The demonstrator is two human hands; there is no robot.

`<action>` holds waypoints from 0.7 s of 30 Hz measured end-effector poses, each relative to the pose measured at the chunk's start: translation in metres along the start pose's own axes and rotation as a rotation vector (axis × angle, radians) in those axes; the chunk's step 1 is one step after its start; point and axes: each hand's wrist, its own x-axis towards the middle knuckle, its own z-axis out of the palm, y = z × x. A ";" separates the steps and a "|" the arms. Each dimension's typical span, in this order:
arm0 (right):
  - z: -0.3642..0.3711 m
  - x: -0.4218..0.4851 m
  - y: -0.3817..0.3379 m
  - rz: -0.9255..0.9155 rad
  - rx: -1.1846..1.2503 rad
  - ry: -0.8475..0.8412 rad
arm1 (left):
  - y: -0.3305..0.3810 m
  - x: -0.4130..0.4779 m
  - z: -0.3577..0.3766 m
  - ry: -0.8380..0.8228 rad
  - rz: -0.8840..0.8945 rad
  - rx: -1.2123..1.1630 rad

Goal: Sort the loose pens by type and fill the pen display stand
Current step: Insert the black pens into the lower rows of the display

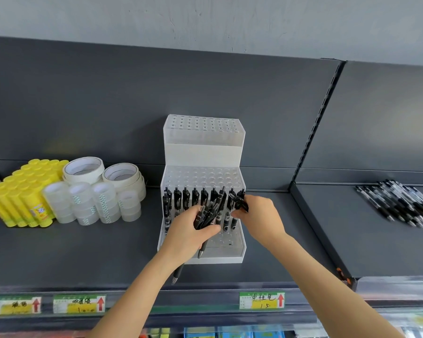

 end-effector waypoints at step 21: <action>-0.027 -0.014 -0.036 0.151 0.769 0.072 | 0.008 -0.012 -0.032 0.117 0.051 -0.067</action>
